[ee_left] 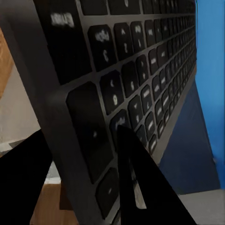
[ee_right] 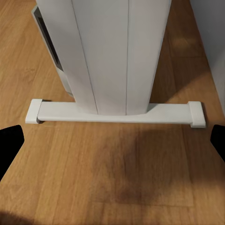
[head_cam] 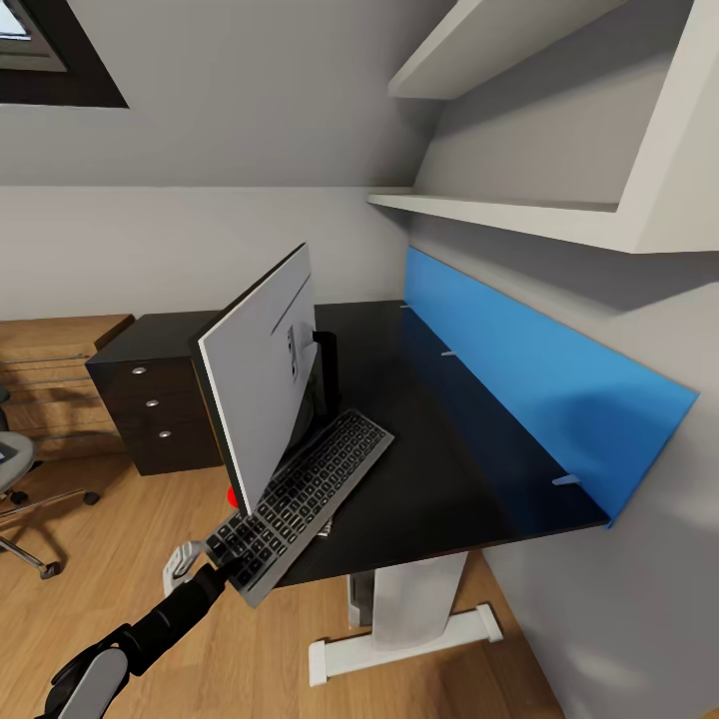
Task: In the bedroom, organize the workspace by keeping the computer under the desk, ensuring the monitor is on the desk, placing the keyboard on the desk next to the monitor, placing the mouse on the desk next to the keyboard, moving the folder from the swivel chair onto the desk next to the mouse, stacking the notebook on top of the folder with the pen on top of the notebook, and positioning the swivel chair next to the desk.
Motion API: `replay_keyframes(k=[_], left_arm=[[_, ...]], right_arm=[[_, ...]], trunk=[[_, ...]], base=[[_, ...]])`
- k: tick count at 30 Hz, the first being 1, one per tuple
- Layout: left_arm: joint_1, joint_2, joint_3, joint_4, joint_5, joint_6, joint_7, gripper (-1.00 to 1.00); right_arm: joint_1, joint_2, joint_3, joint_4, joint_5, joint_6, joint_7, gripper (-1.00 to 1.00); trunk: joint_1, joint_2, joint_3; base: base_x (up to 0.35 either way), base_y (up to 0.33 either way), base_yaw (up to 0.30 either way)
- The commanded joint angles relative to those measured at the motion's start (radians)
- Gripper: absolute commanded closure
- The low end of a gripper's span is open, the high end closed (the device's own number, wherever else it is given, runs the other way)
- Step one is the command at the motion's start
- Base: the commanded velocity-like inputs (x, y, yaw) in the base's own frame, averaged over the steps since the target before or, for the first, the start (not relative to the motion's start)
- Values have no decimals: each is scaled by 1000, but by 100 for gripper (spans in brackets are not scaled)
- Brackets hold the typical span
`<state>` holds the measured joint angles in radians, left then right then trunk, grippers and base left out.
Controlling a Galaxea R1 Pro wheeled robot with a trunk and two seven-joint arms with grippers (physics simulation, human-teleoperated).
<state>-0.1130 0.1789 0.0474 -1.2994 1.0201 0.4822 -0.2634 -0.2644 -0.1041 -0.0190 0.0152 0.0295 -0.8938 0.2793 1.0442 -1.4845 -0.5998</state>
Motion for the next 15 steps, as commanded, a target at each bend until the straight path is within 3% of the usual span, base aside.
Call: replay_keyframes(k=[1, 15], left_arm=[[0, 0, 2, 0, 2, 7, -1, 100], [0, 0, 2, 0, 2, 7, -1, 100]], right_arm=[[-1, 0, -2, 2, 3, -4, 1, -100], [-1, 0, -2, 2, 3, -4, 1, -100]], trunk=[[0, 0, -1], [0, 0, -1]], base=[[0, 0, 0], [0, 0, 0]])
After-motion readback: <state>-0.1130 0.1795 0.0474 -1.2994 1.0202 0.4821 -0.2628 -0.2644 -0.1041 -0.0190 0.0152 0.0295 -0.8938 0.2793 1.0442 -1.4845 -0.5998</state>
